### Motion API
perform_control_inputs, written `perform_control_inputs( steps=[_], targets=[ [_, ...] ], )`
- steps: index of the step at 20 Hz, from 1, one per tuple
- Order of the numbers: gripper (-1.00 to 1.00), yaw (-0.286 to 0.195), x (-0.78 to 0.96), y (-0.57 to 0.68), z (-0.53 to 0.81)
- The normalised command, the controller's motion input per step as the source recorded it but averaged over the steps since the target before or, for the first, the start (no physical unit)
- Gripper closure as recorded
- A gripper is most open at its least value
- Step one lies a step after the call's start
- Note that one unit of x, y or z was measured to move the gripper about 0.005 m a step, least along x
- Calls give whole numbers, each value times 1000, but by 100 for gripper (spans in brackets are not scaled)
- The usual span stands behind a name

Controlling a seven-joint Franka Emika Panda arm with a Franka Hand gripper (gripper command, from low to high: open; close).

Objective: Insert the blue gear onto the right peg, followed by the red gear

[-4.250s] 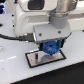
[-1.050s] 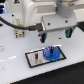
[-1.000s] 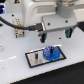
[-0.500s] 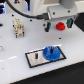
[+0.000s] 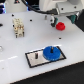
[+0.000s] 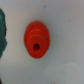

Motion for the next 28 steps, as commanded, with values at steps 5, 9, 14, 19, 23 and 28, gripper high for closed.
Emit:
perform_control_inputs(
  steps=[5, 9, 14, 19, 23, 28],
  targets=[
    [-100, 0, -371, 234, -281],
    [-100, 0, -364, 52, -392],
    [-100, 0, -295, 4, -392],
    [-100, 0, -397, -132, -339],
    [-100, 0, -426, -296, -232],
    [-100, 0, -362, -314, -205]
  ],
)
